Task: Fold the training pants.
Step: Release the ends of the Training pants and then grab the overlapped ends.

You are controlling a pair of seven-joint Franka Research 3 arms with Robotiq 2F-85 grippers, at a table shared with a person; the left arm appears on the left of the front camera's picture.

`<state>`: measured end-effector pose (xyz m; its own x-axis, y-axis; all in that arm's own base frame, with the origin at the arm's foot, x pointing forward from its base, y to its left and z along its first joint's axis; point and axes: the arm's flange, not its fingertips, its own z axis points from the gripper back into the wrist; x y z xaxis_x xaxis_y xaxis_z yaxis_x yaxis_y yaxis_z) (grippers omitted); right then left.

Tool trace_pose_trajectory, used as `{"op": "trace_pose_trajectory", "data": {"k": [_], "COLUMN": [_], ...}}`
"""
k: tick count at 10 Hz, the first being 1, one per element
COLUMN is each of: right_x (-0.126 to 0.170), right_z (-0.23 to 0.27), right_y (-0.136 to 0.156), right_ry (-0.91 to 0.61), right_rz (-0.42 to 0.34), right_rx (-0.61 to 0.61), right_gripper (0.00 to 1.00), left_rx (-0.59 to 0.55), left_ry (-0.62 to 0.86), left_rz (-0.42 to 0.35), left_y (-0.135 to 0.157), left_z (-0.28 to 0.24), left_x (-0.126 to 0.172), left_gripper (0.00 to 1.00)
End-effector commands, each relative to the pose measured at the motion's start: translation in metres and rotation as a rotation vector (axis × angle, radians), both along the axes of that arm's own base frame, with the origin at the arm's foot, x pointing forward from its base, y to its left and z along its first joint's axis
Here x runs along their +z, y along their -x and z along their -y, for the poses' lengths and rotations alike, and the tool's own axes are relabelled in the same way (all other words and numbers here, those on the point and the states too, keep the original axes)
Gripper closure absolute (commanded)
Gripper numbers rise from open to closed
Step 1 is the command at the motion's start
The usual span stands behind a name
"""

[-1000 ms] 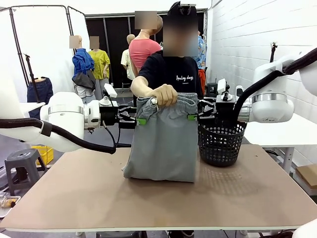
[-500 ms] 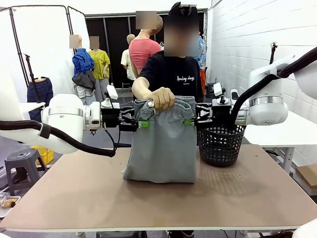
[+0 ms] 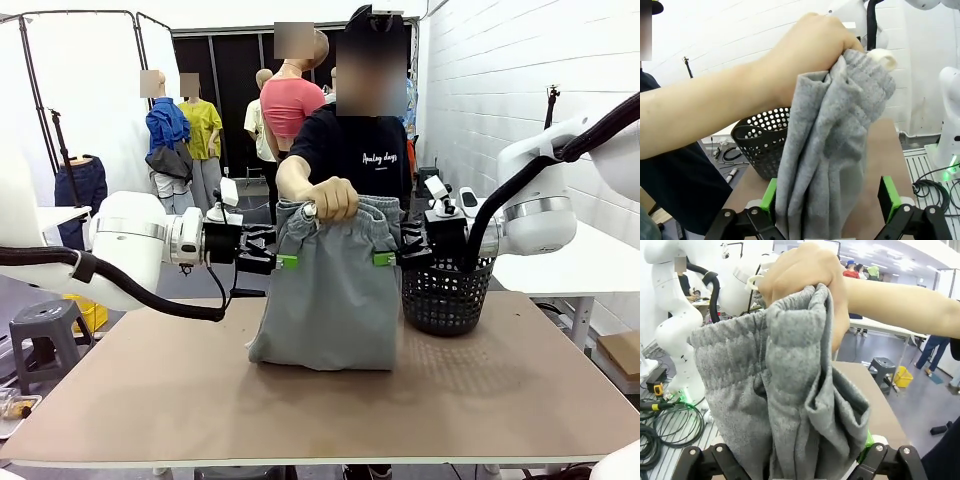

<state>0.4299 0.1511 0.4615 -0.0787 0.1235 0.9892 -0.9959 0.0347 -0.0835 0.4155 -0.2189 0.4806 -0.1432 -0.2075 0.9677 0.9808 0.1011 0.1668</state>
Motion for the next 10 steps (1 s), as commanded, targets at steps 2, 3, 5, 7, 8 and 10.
{"op": "trace_pose_trajectory", "data": {"k": [2, 3, 5, 7, 8, 10], "right_x": [-0.003, -0.004, -0.007, -0.010, -0.011, -0.015], "right_z": [-0.013, -0.020, -0.029, -0.039, -0.040, -0.046], "right_y": [-0.001, -0.001, -0.002, -0.004, -0.006, -0.012], "right_ry": [-0.009, -0.038, -0.064, -0.132, -0.161, -0.186], "right_rz": [-0.031, -0.028, -0.035, -0.046, -0.053, -0.057], "right_rx": [0.048, 0.049, 0.044, 0.010, -0.013, -0.043], "right_gripper": [0.00, 0.00, 0.00, 0.00, 0.00, 0.00], "left_rx": [-0.012, -0.010, -0.015, 0.009, 0.013, -0.009], "left_ry": [0.015, 0.020, 0.023, 0.040, 0.045, 0.066], "left_rz": [-0.032, -0.039, -0.053, -0.080, -0.093, -0.090], "left_y": [-0.010, -0.012, -0.014, -0.016, -0.019, -0.025], "left_z": [0.005, 0.008, 0.019, 0.027, 0.031, 0.036], "left_x": [-0.003, -0.003, -0.002, -0.002, -0.005, -0.008], "left_gripper": [0.00, 0.00, 0.00, 0.00, 0.00, 0.00]}}
